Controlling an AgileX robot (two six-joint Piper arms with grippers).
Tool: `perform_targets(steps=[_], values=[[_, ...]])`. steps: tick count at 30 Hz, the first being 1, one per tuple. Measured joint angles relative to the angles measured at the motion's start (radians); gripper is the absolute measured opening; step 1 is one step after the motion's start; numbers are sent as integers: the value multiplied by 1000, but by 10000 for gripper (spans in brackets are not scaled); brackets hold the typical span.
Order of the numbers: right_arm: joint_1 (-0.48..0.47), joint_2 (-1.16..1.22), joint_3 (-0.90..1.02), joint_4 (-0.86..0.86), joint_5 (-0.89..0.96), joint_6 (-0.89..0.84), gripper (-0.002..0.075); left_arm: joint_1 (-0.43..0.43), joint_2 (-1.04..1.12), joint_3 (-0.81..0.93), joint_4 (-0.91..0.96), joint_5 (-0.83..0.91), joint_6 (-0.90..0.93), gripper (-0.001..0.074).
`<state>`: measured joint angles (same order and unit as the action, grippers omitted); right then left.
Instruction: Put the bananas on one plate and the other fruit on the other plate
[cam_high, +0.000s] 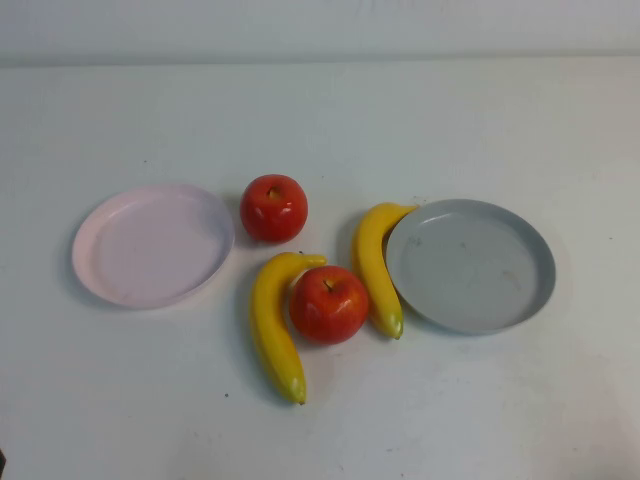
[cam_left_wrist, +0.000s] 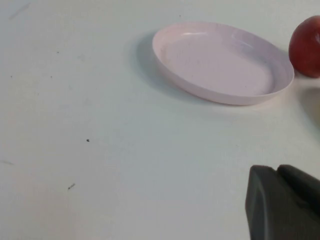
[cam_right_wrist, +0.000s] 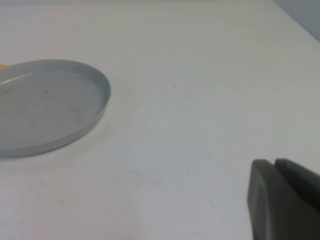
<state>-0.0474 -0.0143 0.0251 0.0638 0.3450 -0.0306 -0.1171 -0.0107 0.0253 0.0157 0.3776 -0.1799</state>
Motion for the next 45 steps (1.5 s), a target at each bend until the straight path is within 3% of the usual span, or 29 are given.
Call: perform_targets(steps=[16, 24, 39, 41, 45], values=[[0, 0, 0, 0, 0, 0, -18, 0, 0, 0, 88, -84, 11, -3], [0, 0, 0, 0, 0, 0, -18, 0, 0, 0, -6, -299, -155, -3], [0, 0, 0, 0, 0, 0, -18, 0, 0, -4, -16, -352, -250, -3], [0, 0, 0, 0, 0, 0, -18, 0, 12, -58, -16, -319, -282, -3], [0, 0, 0, 0, 0, 0, -18, 0, 162, -306, -16, -95, -237, -3]])
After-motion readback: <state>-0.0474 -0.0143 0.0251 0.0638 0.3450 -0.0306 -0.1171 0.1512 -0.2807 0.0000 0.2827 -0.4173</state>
